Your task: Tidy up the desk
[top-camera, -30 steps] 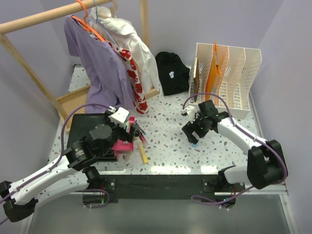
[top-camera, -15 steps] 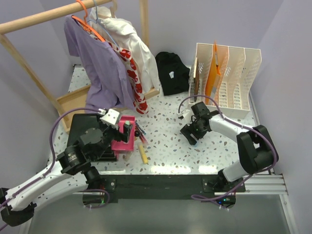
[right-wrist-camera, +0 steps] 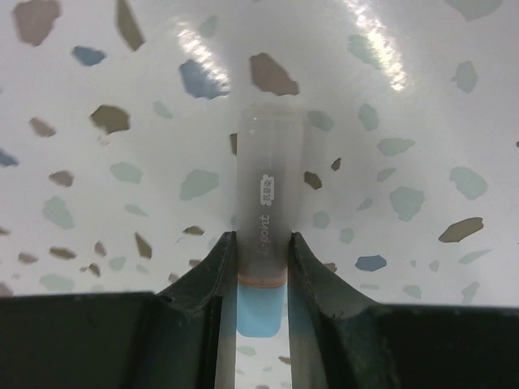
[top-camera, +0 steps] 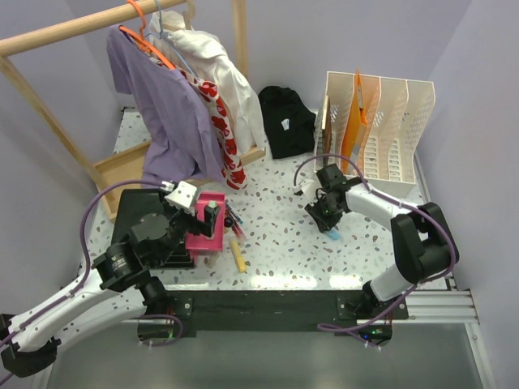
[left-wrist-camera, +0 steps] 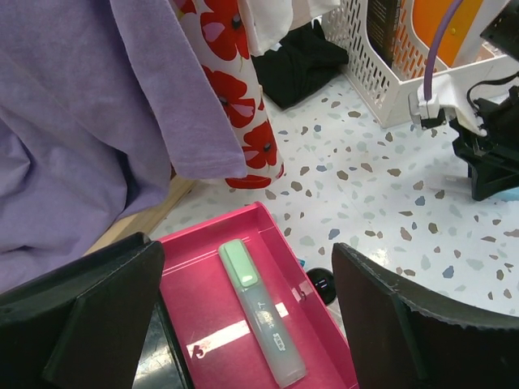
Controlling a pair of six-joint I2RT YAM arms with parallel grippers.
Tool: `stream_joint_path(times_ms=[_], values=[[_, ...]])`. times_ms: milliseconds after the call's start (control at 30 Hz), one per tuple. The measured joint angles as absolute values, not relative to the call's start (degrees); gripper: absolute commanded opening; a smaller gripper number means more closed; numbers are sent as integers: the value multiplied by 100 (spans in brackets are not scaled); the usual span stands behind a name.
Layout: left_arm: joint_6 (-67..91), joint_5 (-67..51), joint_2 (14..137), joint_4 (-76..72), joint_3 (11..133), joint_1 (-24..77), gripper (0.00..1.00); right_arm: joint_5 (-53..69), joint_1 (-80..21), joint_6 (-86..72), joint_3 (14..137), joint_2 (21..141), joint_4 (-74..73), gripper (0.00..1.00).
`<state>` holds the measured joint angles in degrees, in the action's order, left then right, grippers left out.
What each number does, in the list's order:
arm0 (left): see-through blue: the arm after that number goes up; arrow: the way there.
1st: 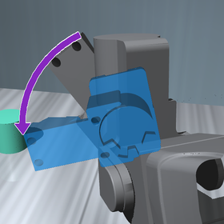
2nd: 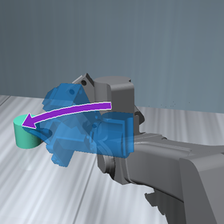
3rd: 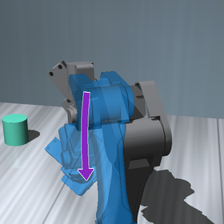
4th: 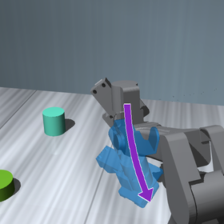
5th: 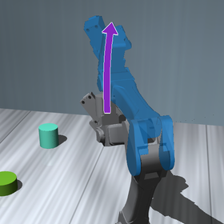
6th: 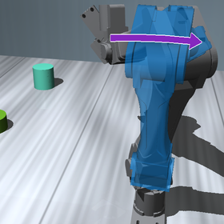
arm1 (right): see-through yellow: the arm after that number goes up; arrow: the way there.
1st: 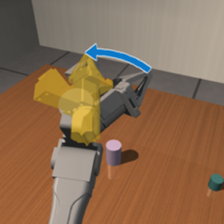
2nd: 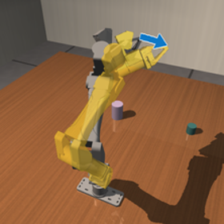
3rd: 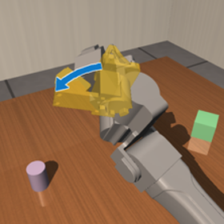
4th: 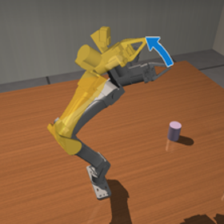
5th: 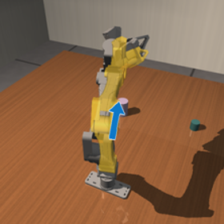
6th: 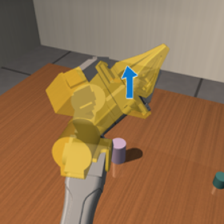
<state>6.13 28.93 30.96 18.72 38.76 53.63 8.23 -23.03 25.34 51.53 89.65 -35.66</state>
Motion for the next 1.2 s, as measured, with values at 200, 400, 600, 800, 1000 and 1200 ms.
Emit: stream_joint_path(times_ms=[200, 400, 600, 800, 1000, 1200], values=[[565, 2923, 3057, 1879, 3876, 5347, 90, 1647, -2495, 3815, 6462, 8868, -4637, 0], [530, 3170, 2655, 1881, 3861, 5286, 90, 2314, -3308, 4506, 7811, 8455, -5155, 0], [528, 3524, 2032, 1774, 3780, 5251, 90, 3124, -3837, 3599, 9170, 8947, -4982, 1], [526, 3726, 1946, 1763, 3758, 5247, 90, 3406, -4377, 1811, 9445, 9732, -4261, 0], [504, 3815, 2047, 1763, 3758, 5207, 90, 3422, -4856, 25, 9480, 10248, -3632, 0], [484, 3857, 2154, 1763, 3758, 5142, 91, 3398, -5223, -1675, 9391, 10224, -2783, 0]])
